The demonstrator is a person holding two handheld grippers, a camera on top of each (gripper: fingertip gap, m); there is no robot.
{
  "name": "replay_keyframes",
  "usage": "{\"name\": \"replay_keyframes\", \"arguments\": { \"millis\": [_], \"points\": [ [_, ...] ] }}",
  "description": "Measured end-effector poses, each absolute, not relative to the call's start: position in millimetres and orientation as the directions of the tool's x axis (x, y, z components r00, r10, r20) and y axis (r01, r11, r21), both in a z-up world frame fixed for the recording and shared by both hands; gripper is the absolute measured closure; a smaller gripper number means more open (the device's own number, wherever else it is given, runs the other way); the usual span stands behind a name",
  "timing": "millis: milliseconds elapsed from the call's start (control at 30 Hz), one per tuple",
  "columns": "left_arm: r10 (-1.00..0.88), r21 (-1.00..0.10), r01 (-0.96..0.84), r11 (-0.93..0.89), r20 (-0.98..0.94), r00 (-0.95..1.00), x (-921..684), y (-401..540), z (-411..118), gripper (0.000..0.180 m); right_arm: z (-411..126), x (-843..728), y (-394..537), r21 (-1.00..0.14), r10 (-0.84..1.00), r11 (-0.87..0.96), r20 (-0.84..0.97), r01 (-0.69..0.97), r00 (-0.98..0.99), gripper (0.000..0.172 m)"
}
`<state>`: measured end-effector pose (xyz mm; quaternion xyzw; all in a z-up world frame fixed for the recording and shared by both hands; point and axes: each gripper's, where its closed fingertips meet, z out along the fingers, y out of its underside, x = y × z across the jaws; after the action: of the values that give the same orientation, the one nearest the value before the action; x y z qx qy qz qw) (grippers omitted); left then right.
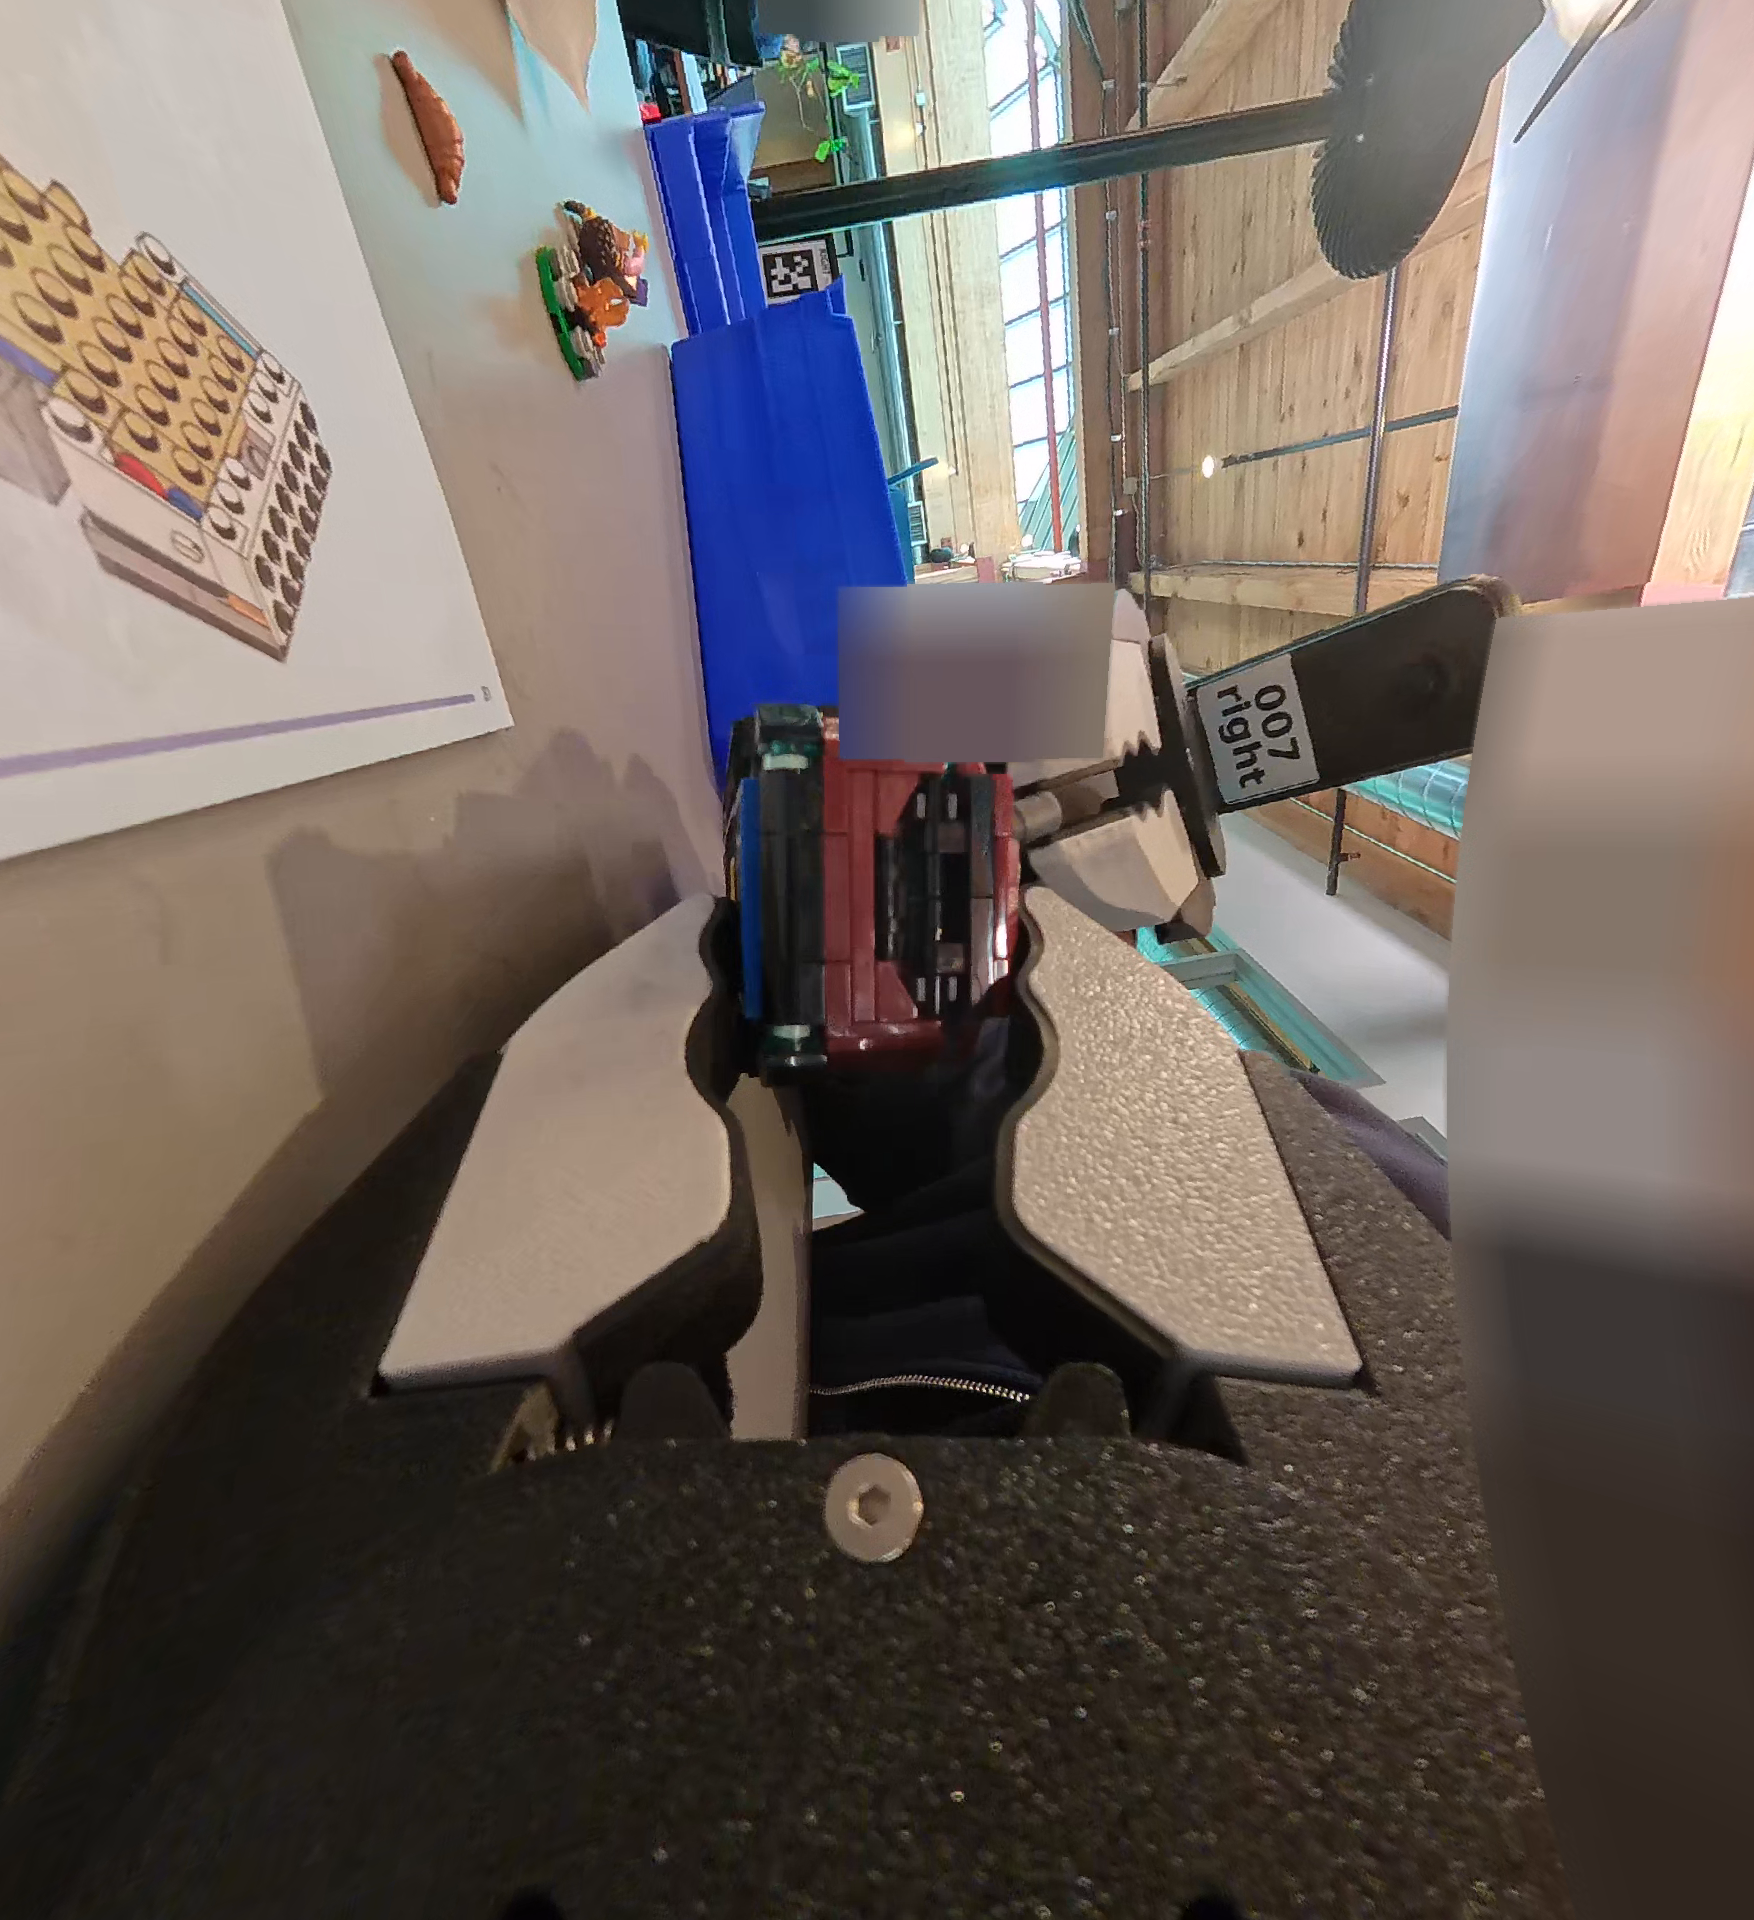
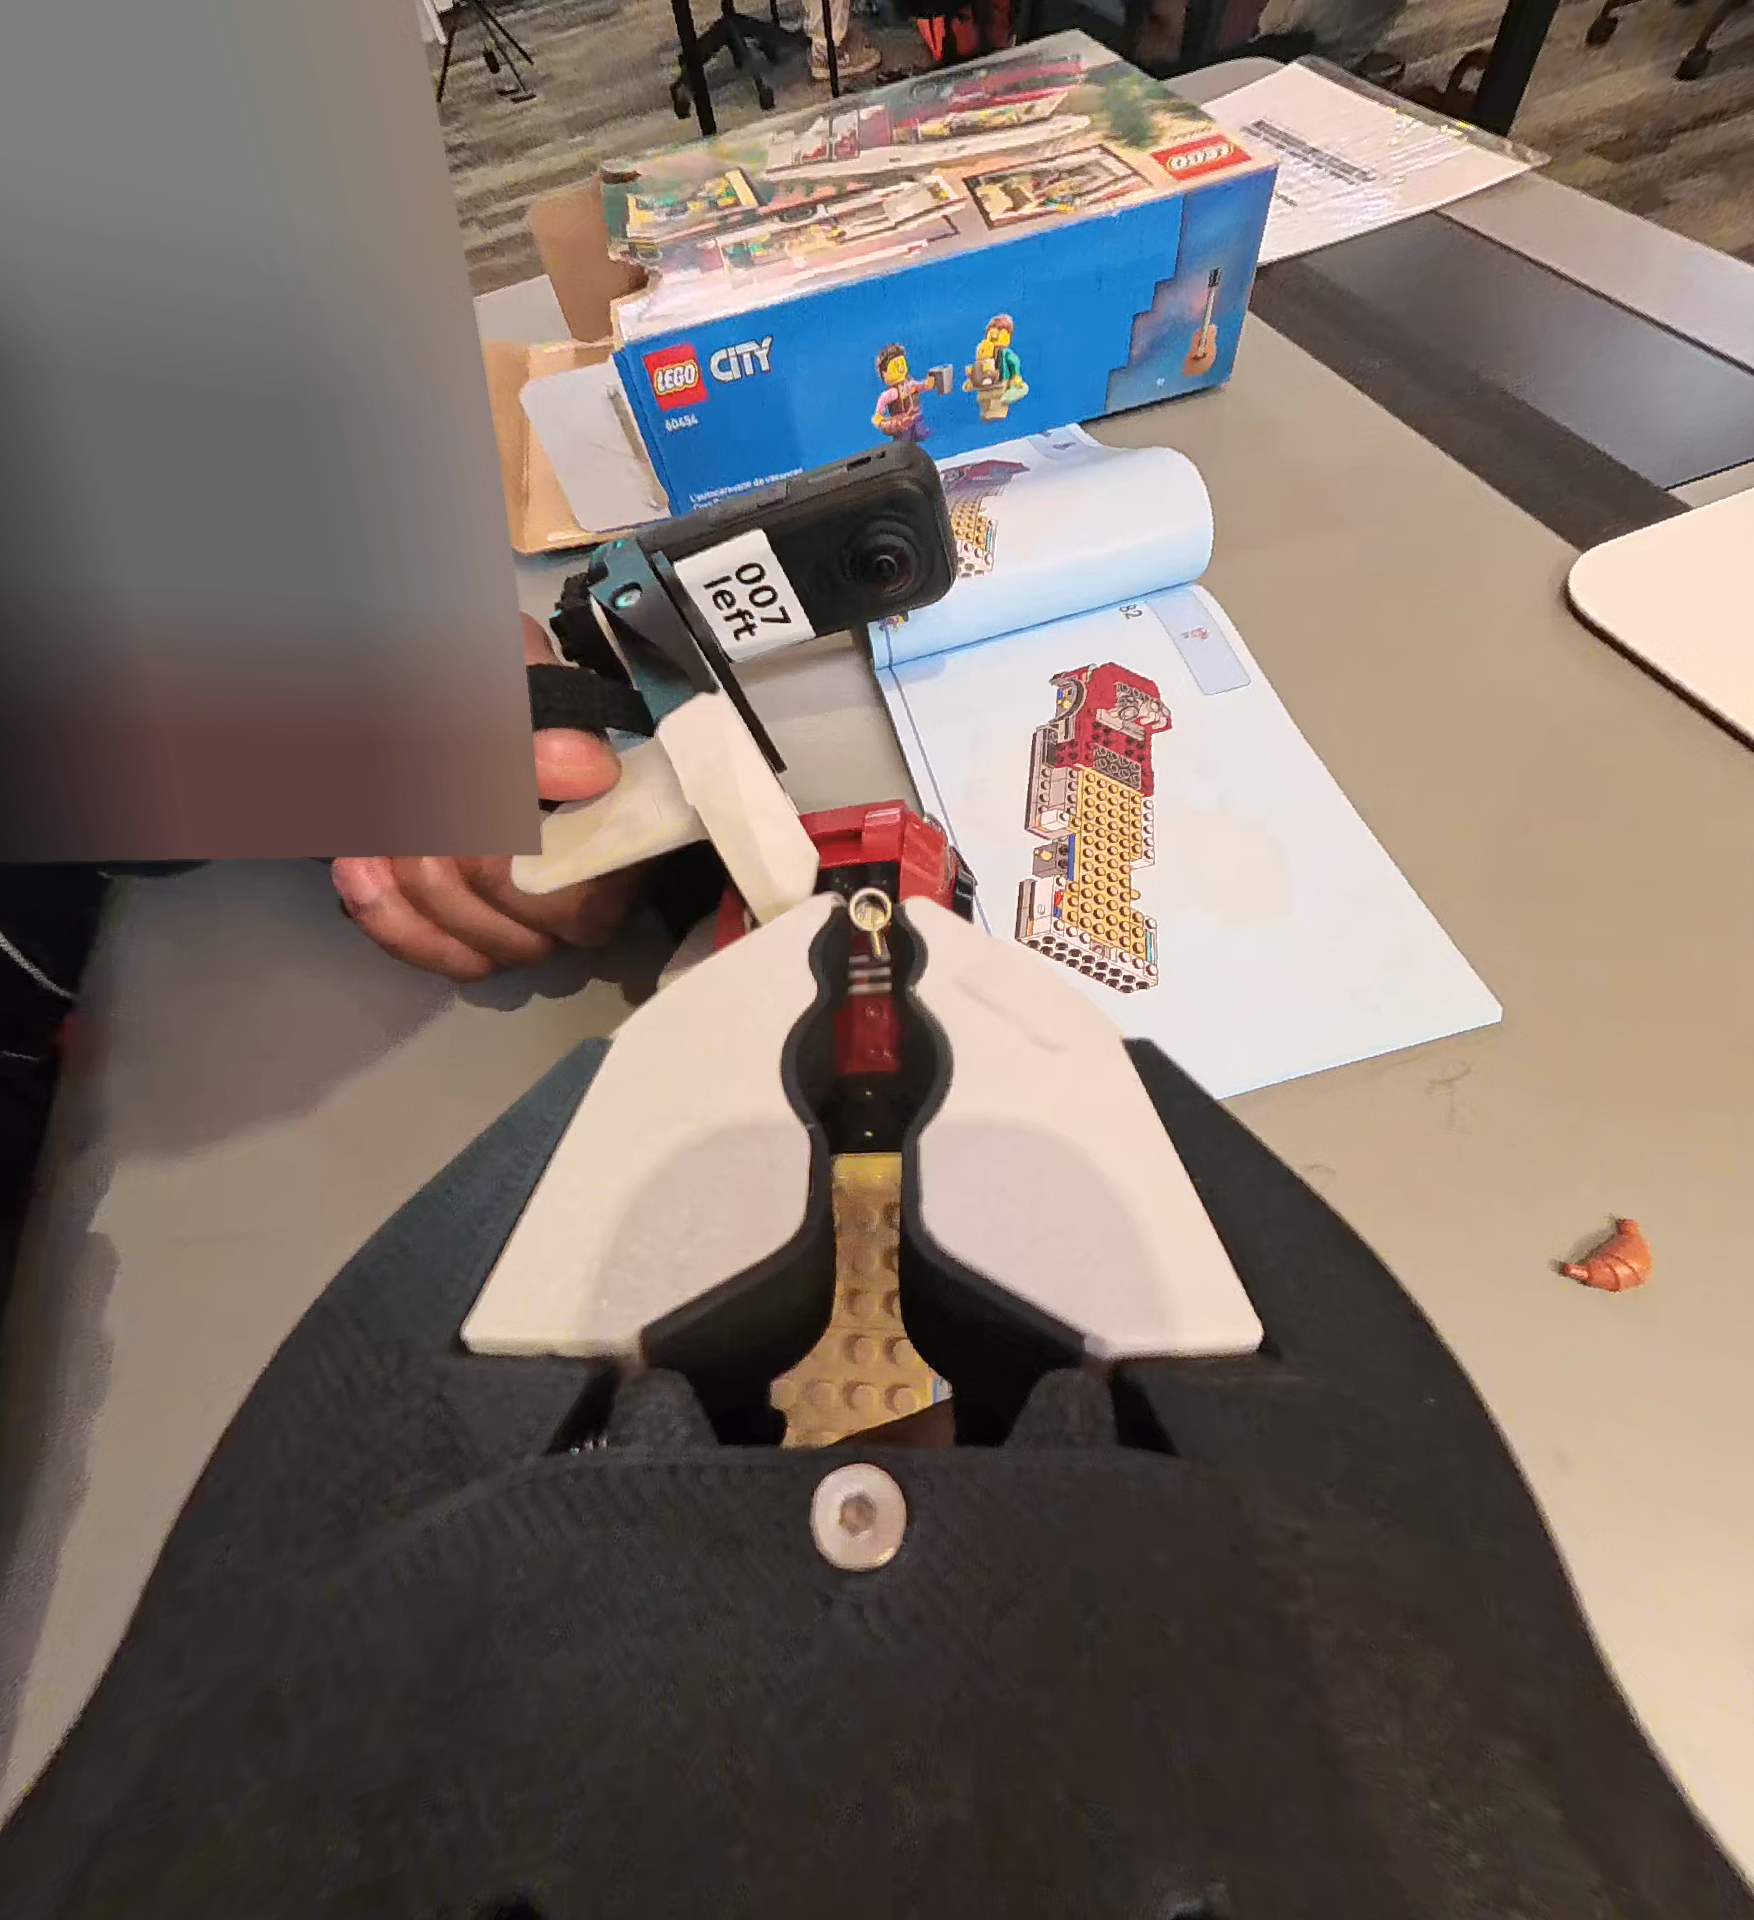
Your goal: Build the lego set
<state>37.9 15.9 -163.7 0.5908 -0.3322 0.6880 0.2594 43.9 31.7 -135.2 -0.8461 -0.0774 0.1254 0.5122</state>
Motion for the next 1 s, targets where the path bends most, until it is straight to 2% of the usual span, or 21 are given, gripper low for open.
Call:
{"name": "replay_keyframes", "arguments": {
  "millis": [567, 1000],
  "points": [
    [-0.057, -0.161, -0.754, -0.637, 0.985, -0.161, 37.0, 12.7, -166.0, 0.131, -143.1, 43.8, 30.8, -0.874, 0.264, -0.473, -0.021, 0.111, 0.964, 0.165],
    [-0.081, -0.19, -0.775, -0.602, 0.981, -0.178, 33.7, 4.8, -165.8, 0.131, -142.4, 40.4, 21.9, -0.831, 0.34, -0.469, 0.142, 0.299, 0.93, 0.165]
  ]
}}
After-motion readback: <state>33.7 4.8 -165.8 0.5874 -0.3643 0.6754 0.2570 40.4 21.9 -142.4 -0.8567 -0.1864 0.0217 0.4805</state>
